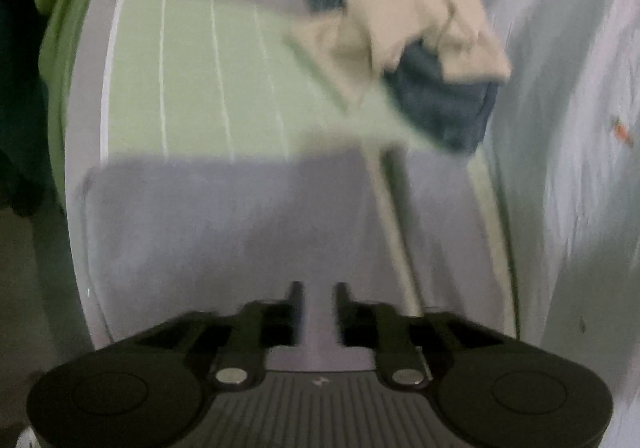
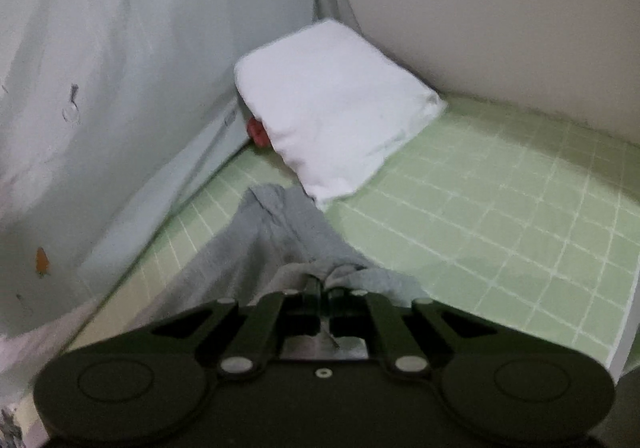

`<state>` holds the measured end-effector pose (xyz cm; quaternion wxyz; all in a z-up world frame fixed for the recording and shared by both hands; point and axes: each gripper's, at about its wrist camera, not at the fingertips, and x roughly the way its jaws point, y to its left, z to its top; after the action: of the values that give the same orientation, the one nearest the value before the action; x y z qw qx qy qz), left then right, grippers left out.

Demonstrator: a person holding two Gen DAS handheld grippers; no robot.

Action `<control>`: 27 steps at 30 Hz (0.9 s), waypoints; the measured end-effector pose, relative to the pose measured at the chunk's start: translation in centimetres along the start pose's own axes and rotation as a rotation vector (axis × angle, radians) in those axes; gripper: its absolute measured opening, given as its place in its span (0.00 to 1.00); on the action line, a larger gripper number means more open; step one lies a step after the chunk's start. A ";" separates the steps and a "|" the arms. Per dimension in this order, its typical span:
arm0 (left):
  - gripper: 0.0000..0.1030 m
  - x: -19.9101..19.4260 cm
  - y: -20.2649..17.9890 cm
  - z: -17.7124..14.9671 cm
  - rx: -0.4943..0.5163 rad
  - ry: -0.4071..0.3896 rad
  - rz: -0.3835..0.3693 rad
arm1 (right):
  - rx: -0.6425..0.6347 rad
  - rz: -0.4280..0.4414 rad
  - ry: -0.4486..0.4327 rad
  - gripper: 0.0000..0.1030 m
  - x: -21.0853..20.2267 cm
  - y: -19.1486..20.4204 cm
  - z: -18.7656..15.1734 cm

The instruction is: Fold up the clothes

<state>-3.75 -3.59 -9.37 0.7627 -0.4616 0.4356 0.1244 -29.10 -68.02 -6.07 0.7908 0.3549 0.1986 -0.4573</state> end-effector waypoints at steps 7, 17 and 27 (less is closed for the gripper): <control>0.60 1.3 -0.4 -3.5 0.094 0.121 0.008 | 0.014 -0.024 0.051 0.04 0.5 -0.6 -1.4; 0.67 0.1 -0.2 -7.4 0.178 0.158 0.036 | -0.047 -0.008 0.092 0.04 1.0 -0.4 -1.0; 0.71 -0.7 0.1 -11.1 0.156 0.207 0.013 | -0.095 0.018 0.147 0.04 2.2 -0.6 -0.3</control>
<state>-10.37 -12.39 -11.03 0.7464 -0.4082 0.5235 0.0469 -28.52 -69.24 -7.88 0.7941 0.3514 0.2745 -0.4131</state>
